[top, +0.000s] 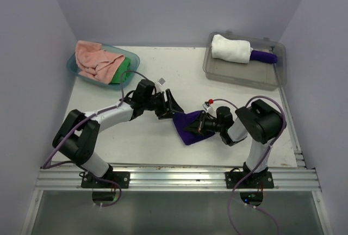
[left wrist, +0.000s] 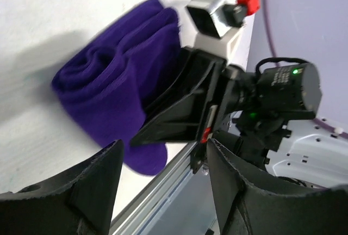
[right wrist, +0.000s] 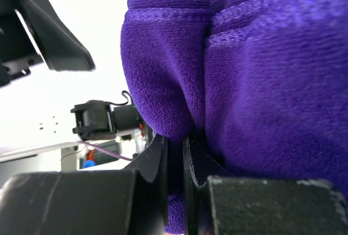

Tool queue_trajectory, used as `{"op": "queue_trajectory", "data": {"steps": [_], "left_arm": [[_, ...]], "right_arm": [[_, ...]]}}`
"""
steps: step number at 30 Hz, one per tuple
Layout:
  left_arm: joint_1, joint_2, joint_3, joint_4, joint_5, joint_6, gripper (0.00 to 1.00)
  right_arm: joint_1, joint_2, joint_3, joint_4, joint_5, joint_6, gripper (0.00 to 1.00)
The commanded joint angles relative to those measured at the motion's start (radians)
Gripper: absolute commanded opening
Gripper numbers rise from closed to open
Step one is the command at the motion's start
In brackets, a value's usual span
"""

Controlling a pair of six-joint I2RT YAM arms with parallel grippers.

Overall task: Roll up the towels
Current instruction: Roll the towel

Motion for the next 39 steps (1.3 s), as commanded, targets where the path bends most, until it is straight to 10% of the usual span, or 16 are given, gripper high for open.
{"op": "queue_trajectory", "data": {"steps": [1,10,14,18,26,39], "left_arm": [[-0.020,0.071,0.079,0.068,0.029,0.010,0.66],[-0.040,0.278,0.171,0.060,0.049,0.043,0.63],[-0.040,0.303,0.183,0.040,0.038,0.044,0.62],[-0.040,0.327,0.197,-0.001,0.035,0.056,0.61],[-0.040,0.318,0.183,-0.038,0.032,0.059,0.61],[-0.040,0.315,0.170,-0.046,0.032,0.059,0.61]], "right_arm": [[0.000,0.079,-0.020,0.140,-0.061,0.065,0.00],[-0.002,0.042,-0.034,0.044,-0.006,0.012,0.01],[-0.002,-0.169,-0.011,-0.341,0.099,-0.170,0.50],[0.014,-0.486,0.060,-0.876,0.348,-0.395,0.71],[0.330,-0.739,0.340,-1.471,0.997,-0.613,0.71],[0.793,-0.274,0.658,-1.536,1.486,-0.772,0.66]]}}
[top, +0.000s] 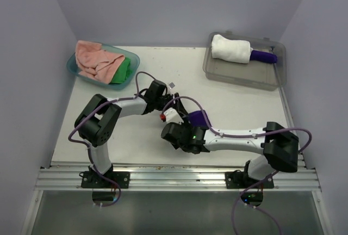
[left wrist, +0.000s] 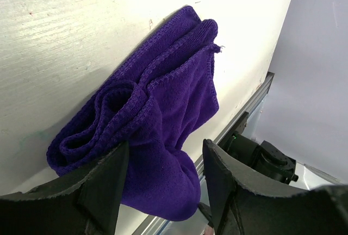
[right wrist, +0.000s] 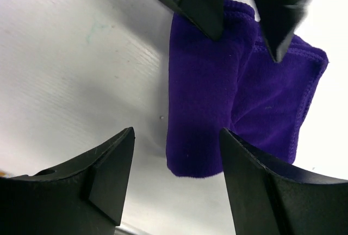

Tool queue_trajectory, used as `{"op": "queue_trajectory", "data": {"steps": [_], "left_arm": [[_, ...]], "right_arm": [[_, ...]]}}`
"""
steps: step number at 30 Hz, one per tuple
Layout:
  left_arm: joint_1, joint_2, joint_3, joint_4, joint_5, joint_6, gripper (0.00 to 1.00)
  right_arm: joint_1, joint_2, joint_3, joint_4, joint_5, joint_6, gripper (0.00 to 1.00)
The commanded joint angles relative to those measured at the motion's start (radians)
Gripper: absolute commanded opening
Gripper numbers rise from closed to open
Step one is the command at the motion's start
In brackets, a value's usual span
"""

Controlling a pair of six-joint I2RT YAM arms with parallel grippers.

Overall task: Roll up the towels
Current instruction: Roll the towel

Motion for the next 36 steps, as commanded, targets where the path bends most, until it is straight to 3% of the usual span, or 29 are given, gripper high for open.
{"op": "queue_trajectory", "data": {"steps": [1,7,10,11,15,19,22,26,30,34,36], "left_arm": [[-0.001,0.009,-0.007,-0.050,-0.010,0.030,0.61],[-0.001,0.010,-0.033,-0.038,-0.005,0.022,0.61],[0.000,-0.002,-0.042,-0.033,-0.004,0.019,0.61],[0.000,-0.005,-0.047,-0.035,-0.004,0.020,0.61],[0.029,-0.063,-0.092,-0.032,0.007,0.033,0.65],[0.113,-0.169,-0.182,0.008,0.039,0.052,0.66],[0.188,-0.264,-0.203,-0.099,0.038,0.112,0.68],[0.276,-0.396,-0.237,-0.202,0.035,0.161,0.91],[0.330,-0.483,-0.251,-0.278,0.036,0.194,0.93],[0.493,-0.588,-0.255,-0.360,0.082,0.253,0.92],[0.557,-0.618,-0.235,-0.429,0.098,0.287,0.91]], "right_arm": [[0.033,0.086,0.042,-0.013,0.184,-0.089,0.67],[0.044,0.247,0.008,0.076,0.287,-0.115,0.65],[0.046,0.294,-0.013,0.125,0.316,-0.120,0.45],[0.046,0.298,-0.016,0.139,0.321,-0.117,0.27],[0.044,0.288,-0.004,0.181,0.287,-0.135,0.01],[0.046,0.265,-0.004,0.268,0.160,-0.187,0.00],[0.046,0.295,0.030,0.311,0.065,-0.232,0.00],[0.044,0.324,0.085,0.334,-0.018,-0.236,0.00],[0.046,0.331,0.102,0.363,-0.104,-0.216,0.00],[0.043,0.274,0.087,0.412,-0.228,-0.174,0.00],[0.000,0.242,0.048,0.473,-0.383,-0.108,0.00]]}}
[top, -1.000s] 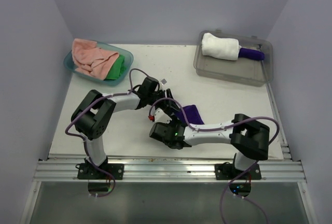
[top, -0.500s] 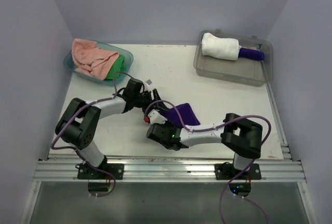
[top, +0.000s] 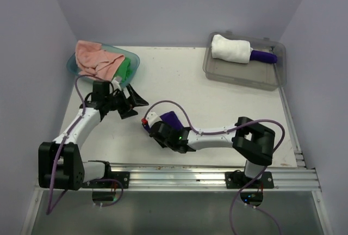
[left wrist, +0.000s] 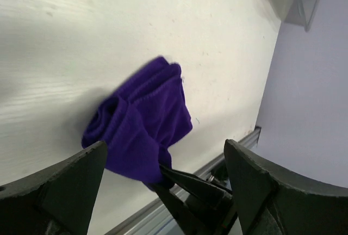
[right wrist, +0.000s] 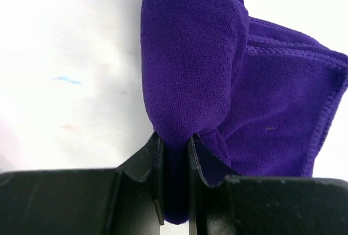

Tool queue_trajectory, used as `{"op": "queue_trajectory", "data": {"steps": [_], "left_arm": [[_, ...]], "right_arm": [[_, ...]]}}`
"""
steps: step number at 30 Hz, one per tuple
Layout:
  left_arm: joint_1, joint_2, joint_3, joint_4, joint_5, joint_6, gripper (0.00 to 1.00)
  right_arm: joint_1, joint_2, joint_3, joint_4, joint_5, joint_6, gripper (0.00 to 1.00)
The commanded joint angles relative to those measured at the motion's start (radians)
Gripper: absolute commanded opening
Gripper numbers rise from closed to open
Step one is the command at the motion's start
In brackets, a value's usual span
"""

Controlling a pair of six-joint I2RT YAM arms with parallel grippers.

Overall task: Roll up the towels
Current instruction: Roll the towel

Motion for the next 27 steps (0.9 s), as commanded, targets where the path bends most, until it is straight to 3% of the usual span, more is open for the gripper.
{"op": "queue_trajectory", "data": {"steps": [1,3,9,12,16,23,27], "left_arm": [[0.123,-0.062,0.025,-0.139,0.031,0.114,0.91],[0.149,-0.082,0.048,-0.197,-0.016,0.131,0.91],[0.128,-0.170,-0.073,-0.164,-0.053,0.080,0.88],[0.001,-0.201,-0.148,-0.109,-0.082,0.011,0.88],[-0.112,-0.191,-0.231,0.017,-0.095,-0.097,0.88],[-0.159,-0.093,-0.268,0.152,-0.067,-0.141,0.87],[-0.183,-0.028,-0.268,0.201,-0.058,-0.154,0.87]], "right_arm": [[-0.049,-0.079,-0.048,0.130,-0.314,0.128,0.00],[-0.119,-0.137,-0.108,0.192,-0.447,0.213,0.00],[-0.293,-0.185,-0.242,0.328,-0.778,0.443,0.00],[-0.342,-0.159,-0.314,0.445,-0.873,0.537,0.00],[-0.403,-0.112,-0.409,0.633,-0.951,0.665,0.00],[-0.471,0.028,-0.513,0.980,-1.070,0.856,0.00],[-0.469,0.059,-0.513,0.991,-1.068,0.854,0.00]]}}
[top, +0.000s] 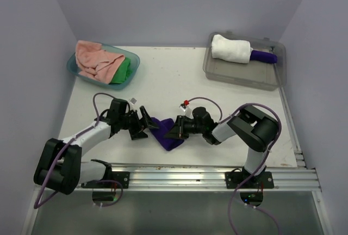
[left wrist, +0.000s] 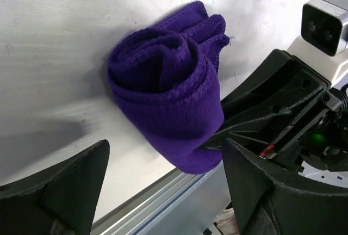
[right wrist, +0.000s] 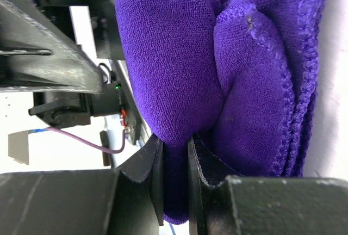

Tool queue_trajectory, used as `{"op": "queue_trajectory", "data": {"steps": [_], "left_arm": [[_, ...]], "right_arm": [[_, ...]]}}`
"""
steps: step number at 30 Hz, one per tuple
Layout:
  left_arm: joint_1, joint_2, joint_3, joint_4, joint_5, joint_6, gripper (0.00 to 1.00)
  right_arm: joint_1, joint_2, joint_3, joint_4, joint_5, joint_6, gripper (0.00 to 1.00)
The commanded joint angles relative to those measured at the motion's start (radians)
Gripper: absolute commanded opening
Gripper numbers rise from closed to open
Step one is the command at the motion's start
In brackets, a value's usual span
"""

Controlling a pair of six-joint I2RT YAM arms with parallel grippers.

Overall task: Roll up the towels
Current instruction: Roll the towel

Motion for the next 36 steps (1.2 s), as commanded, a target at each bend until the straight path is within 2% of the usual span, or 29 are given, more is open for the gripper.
{"op": "queue_trajectory", "data": {"steps": [1,5,8,12,15,16,17,18,20,21,25,29,31,36], "left_arm": [[-0.027,0.039,-0.006,0.123,0.019,-0.042,0.87],[-0.035,0.071,-0.008,0.184,0.032,-0.077,0.85],[-0.035,0.117,0.008,0.226,0.055,-0.085,0.80],[-0.035,0.136,0.011,0.223,0.047,-0.086,0.70],[-0.035,0.140,0.009,0.207,0.042,-0.088,0.65],[-0.035,0.146,0.014,0.203,0.041,-0.085,0.64],[-0.035,0.148,0.017,0.203,0.041,-0.082,0.64],[-0.035,0.149,0.026,0.160,0.038,-0.077,0.64],[-0.035,0.159,0.032,0.152,0.038,-0.075,0.64],[-0.035,0.162,0.037,0.149,0.036,-0.077,0.64],[-0.035,0.177,0.043,0.149,0.038,-0.078,0.64],[-0.035,0.182,0.045,0.148,0.041,-0.077,0.63],[-0.035,0.186,0.057,0.126,0.038,-0.065,0.63],[-0.035,0.198,0.075,0.115,0.039,-0.055,0.63]], "right_arm": [[0.007,0.029,-0.019,0.039,-0.034,0.028,0.00],[0.008,0.022,-0.011,-0.014,-0.021,-0.007,0.00],[0.007,0.011,-0.002,-0.077,-0.010,-0.045,0.01],[0.008,-0.059,0.004,-0.194,0.039,-0.105,0.09],[0.011,-0.148,0.021,-0.348,0.104,-0.172,0.25],[0.016,-0.186,0.035,-0.454,0.157,-0.209,0.27],[0.023,-0.220,0.038,-0.496,0.185,-0.225,0.34],[0.048,-0.256,0.044,-0.542,0.226,-0.241,0.50],[0.083,-0.340,0.088,-0.707,0.350,-0.312,0.58],[0.117,-0.362,0.104,-0.756,0.387,-0.335,0.67],[0.169,-0.428,0.176,-0.956,0.556,-0.421,0.69],[0.221,-0.460,0.253,-1.068,0.706,-0.496,0.70],[0.276,-0.460,0.317,-1.143,0.838,-0.553,0.70],[0.397,-0.414,0.421,-1.214,0.998,-0.657,0.70]]}}
